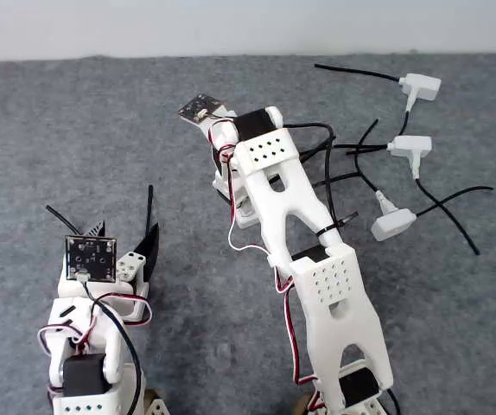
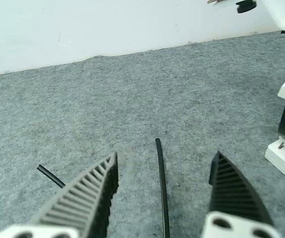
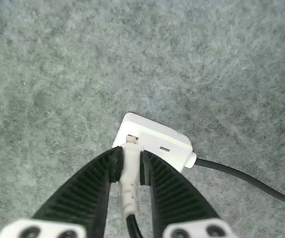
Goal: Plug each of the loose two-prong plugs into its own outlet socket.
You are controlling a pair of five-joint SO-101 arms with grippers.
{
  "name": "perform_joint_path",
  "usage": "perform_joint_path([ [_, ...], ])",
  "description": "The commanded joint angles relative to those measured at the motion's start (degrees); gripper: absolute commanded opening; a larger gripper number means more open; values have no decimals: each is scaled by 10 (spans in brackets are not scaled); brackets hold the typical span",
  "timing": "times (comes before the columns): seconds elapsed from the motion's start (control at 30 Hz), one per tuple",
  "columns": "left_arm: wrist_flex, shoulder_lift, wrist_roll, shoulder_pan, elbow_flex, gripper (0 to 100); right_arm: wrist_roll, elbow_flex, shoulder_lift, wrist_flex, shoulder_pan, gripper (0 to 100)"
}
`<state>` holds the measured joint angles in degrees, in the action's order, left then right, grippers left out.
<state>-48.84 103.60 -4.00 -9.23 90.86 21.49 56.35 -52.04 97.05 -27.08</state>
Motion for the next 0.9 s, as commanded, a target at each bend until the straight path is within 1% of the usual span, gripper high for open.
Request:
perform_joint_path([
  [0.0,18,6,3,3,-15,298,4,4,-7,11,4,8],
  [0.33,19,6,3,3,-14,298,4,6,-7,48,-4,8],
  [0.4,19,6,3,3,-14,298,-6,9,-6,51,-6,8],
  [0.57,19,6,3,3,-14,298,-6,5,-8,49,-5,8],
  [0.87,19,6,3,3,-14,298,-7,37,-56,34,-7,8],
])
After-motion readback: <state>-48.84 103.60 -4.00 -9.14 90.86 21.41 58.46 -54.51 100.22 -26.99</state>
